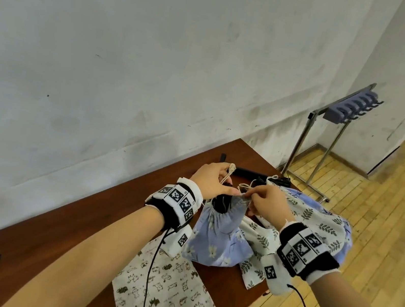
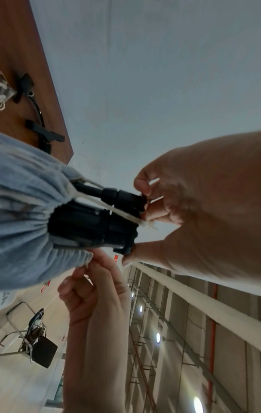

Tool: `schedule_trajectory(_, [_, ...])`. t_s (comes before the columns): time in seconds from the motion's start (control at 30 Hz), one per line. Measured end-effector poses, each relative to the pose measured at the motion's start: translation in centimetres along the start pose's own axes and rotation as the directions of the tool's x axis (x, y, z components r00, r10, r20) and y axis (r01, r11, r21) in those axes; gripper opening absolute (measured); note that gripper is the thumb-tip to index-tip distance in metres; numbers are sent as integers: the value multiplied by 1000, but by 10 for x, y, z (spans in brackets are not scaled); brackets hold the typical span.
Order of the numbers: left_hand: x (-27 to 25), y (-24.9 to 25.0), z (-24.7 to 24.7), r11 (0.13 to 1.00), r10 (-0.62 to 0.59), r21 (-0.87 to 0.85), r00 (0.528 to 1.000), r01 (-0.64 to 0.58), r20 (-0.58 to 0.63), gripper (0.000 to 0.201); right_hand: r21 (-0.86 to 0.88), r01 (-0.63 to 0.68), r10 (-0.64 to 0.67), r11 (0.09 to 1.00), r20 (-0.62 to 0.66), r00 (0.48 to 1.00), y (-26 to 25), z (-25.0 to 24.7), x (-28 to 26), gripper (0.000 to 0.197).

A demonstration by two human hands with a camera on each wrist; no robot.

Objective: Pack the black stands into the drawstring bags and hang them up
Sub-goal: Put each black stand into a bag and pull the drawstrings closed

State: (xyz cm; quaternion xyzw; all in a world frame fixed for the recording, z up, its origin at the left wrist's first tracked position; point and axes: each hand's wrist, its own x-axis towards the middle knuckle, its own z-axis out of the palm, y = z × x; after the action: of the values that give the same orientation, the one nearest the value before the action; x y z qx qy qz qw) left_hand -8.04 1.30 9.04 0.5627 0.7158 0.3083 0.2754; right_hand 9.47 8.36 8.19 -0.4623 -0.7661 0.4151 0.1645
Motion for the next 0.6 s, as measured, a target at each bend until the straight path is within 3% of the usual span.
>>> schedule_trajectory(0.17, [3, -5, -8, 1000, -22, -3, 1000, 22, 3, 73, 112, 10, -4, 994, -55, 998, -4, -8, -2, 19])
schedule_trajectory(0.27, [4, -5, -9, 1000, -27, -12, 999, 27, 16, 74, 76, 28, -19, 997, -126, 992, -2, -9, -1, 14])
schedule_trajectory(0.37, [5, -7, -5, 1000, -26, -18, 1000, 26, 15, 76, 247, -55, 87, 968, -123, 989, -2, -8, 2, 15])
schedule_trajectory(0.47, [6, -9, -3, 999, -40, -35, 999, 40, 7, 79, 587, -236, 256, 774, 51, 965, -6, -9, 0, 20])
schedule_trajectory(0.53, [6, -9, -2, 999, -39, -33, 999, 39, 3, 78, 687, -363, 290, 630, 226, 930, -7, -12, -3, 23])
schedule_trajectory(0.6, [7, -10, -2, 999, -40, -25, 999, 40, 3, 77, 701, -437, 277, 563, 339, 899, -10, -17, -4, 26])
